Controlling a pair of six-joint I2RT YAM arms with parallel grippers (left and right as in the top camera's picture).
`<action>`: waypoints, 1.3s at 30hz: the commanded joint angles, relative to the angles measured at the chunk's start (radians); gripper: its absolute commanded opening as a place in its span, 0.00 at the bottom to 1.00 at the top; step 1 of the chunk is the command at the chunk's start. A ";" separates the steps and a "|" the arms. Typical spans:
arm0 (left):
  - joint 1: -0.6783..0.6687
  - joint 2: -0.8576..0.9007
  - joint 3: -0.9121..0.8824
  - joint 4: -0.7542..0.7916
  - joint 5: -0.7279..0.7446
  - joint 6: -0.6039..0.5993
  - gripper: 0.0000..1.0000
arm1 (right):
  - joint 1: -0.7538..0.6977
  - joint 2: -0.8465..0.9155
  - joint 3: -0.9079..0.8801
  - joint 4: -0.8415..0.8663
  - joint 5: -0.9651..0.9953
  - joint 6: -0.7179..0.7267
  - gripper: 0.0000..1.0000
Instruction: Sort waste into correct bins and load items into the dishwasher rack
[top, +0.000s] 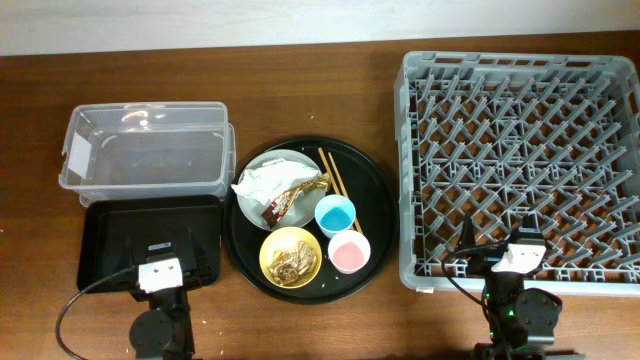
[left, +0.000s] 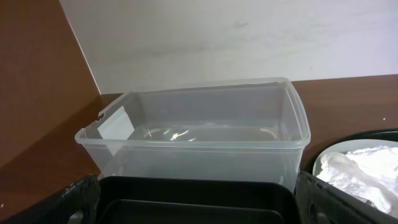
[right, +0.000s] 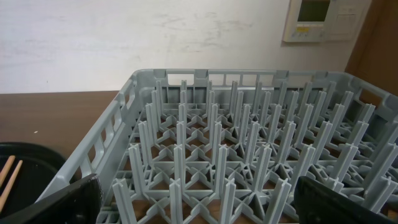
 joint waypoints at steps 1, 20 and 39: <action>0.002 -0.009 -0.007 0.005 -0.014 0.010 0.99 | -0.008 -0.004 -0.007 -0.004 0.023 -0.006 0.99; 0.002 -0.009 -0.007 0.021 0.156 0.009 0.99 | -0.008 -0.004 -0.007 -0.003 0.018 -0.006 0.99; 0.002 0.756 1.077 -0.869 0.716 -0.070 0.99 | -0.007 0.450 0.986 -0.995 -0.557 -0.024 0.99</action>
